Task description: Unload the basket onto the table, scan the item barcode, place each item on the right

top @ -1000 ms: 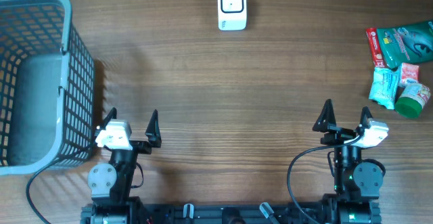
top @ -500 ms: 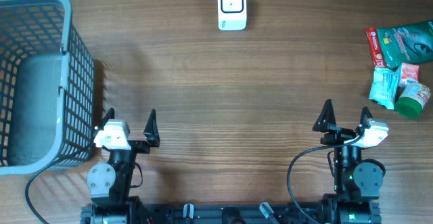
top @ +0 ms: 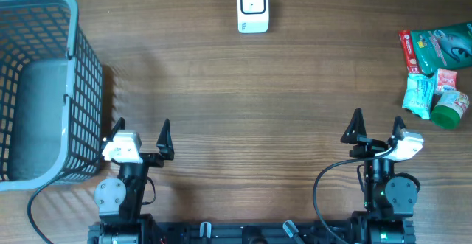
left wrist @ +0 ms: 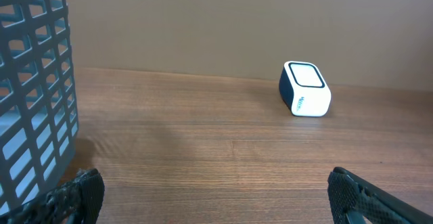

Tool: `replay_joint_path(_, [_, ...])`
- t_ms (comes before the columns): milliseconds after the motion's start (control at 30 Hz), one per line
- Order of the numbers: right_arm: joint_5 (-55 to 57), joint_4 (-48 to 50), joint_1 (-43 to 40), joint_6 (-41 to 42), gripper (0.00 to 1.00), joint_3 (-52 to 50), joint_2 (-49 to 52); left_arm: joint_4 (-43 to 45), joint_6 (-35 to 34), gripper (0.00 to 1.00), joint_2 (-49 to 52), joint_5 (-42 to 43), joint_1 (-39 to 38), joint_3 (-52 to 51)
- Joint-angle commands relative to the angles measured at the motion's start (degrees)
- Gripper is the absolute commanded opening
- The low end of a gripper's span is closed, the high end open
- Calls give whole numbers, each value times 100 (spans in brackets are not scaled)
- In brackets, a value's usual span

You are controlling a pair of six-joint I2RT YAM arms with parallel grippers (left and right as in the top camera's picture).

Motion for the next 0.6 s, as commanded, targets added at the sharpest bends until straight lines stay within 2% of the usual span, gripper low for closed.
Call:
replay_joint_path(0, [-22,7,-9,-866,100,-9,0,42,50,100,-52,66,26,-68])
replay_joint_path(67, [-122,0,-9,-1360,100,-9,68,42,48,100,-52,68,26,-68])
replay_joint_path(567, [-118,0,-9,-1392,100,-9,111,42,48,100,-50,66,26,-68])
